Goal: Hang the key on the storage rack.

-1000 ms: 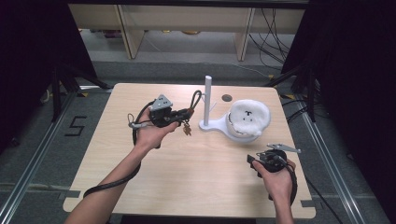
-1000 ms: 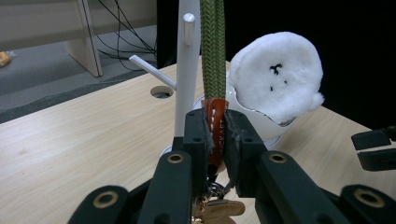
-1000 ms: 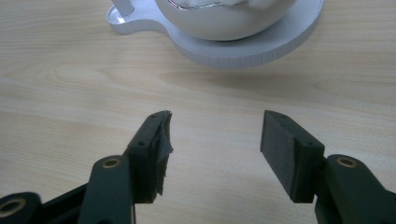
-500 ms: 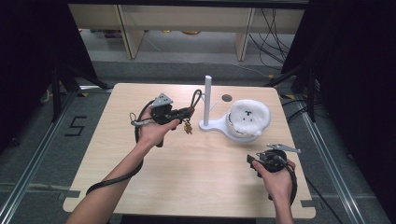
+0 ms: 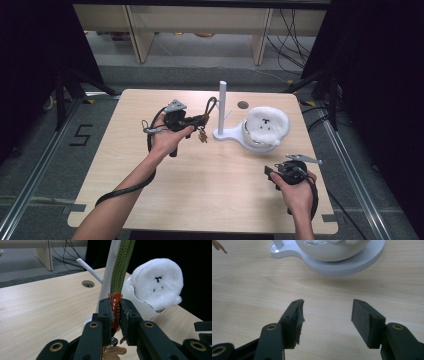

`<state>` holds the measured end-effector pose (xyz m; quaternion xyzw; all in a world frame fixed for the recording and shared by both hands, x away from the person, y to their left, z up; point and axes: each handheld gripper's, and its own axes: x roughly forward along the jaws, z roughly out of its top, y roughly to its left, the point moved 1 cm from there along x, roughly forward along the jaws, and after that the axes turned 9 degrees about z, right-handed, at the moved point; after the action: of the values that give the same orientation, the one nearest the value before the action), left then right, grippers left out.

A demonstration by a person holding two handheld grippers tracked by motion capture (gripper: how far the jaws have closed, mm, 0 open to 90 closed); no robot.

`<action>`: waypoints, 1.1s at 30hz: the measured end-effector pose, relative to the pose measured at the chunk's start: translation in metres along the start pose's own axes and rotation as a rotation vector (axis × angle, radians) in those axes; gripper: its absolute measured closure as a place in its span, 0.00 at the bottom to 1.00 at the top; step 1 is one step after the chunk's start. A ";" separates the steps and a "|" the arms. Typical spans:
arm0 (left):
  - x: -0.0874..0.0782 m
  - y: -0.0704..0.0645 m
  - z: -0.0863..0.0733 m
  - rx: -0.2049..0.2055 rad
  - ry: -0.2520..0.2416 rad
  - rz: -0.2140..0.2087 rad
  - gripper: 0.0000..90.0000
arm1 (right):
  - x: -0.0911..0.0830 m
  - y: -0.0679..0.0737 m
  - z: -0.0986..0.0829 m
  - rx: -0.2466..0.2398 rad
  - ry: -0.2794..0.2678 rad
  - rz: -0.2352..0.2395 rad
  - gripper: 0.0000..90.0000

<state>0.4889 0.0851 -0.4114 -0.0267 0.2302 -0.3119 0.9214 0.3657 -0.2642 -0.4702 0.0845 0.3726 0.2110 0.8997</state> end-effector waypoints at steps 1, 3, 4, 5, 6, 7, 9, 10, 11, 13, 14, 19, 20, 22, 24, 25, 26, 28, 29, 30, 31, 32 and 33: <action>0.001 0.000 0.000 0.000 0.000 -0.001 0.88 | -0.001 0.004 0.000 0.054 0.013 0.006 0.49; 0.002 0.000 0.000 -0.001 0.002 0.008 0.88 | -0.001 0.004 0.000 0.053 0.013 0.007 0.49; 0.003 0.000 0.000 0.002 -0.002 0.004 0.88 | 0.000 0.004 0.000 0.053 0.013 0.007 0.49; 0.004 0.000 0.000 -0.002 -0.001 0.005 0.88 | 0.000 0.004 -0.001 0.055 0.013 0.004 0.49; 0.005 0.000 -0.001 -0.003 -0.001 0.008 0.88 | 0.000 0.001 0.000 0.010 0.007 -0.007 0.49; 0.006 0.000 -0.001 -0.002 0.000 0.007 0.88 | 0.000 0.001 0.000 0.013 0.005 -0.003 0.49; 0.007 0.000 -0.001 0.000 0.004 0.011 0.88 | 0.000 0.001 0.000 0.012 0.005 -0.001 0.49; 0.008 0.001 -0.001 -0.001 0.005 0.008 0.88 | 0.000 0.001 0.000 0.012 0.005 0.001 0.49; 0.009 0.001 0.000 -0.004 0.000 0.005 0.88 | 0.000 0.001 0.000 0.012 0.005 0.002 0.49; 0.007 0.000 0.000 -0.008 -0.002 0.008 0.88 | 0.000 0.000 0.000 0.011 0.007 -0.003 0.49; 0.006 0.000 0.000 -0.023 -0.004 -0.002 0.88 | 0.000 0.000 0.000 0.011 0.007 -0.003 0.49; 0.005 0.002 0.003 -0.091 -0.004 -0.050 0.88 | 0.000 0.000 -0.001 0.012 0.004 0.006 0.49; 0.004 0.003 0.003 -0.101 -0.001 -0.050 0.88 | 0.001 0.000 -0.001 0.012 0.004 0.007 0.49; 0.005 0.004 0.003 -0.114 0.000 -0.053 0.88 | 0.001 0.000 -0.001 0.011 0.004 0.007 0.49; 0.005 0.005 0.004 -0.137 0.002 -0.061 0.88 | 0.001 0.000 -0.001 0.014 0.006 0.007 0.49; 0.006 0.006 0.004 -0.152 0.003 -0.067 0.88 | 0.002 0.003 -0.002 0.057 0.008 0.011 0.49; 0.006 0.007 0.004 -0.163 0.005 -0.072 0.88 | 0.003 0.003 -0.002 0.057 -0.003 0.013 0.49; 0.006 0.007 0.004 -0.162 0.002 -0.072 0.88 | 0.003 0.002 -0.002 0.059 0.000 0.007 0.49; 0.006 0.007 0.003 -0.160 0.002 -0.069 0.88 | 0.003 0.003 -0.002 0.061 -0.004 0.015 0.49; 0.006 0.007 0.003 -0.152 -0.008 -0.077 0.88 | 0.002 0.003 -0.002 0.059 0.003 0.014 0.49; 0.006 0.007 0.003 -0.144 -0.011 -0.083 0.88 | 0.002 0.000 -0.001 0.018 -0.011 0.014 0.50; 0.006 0.007 0.003 -0.142 -0.011 -0.080 0.88 | 0.000 0.000 0.000 0.004 -0.011 0.013 0.50; 0.006 0.007 0.003 -0.141 -0.012 -0.077 0.88 | -0.001 0.002 0.002 -0.010 -0.035 0.023 0.54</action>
<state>0.4985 0.0870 -0.4126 -0.1024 0.2447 -0.3302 0.9059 0.3656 -0.2629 -0.4680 0.0881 0.3546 0.2218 0.9041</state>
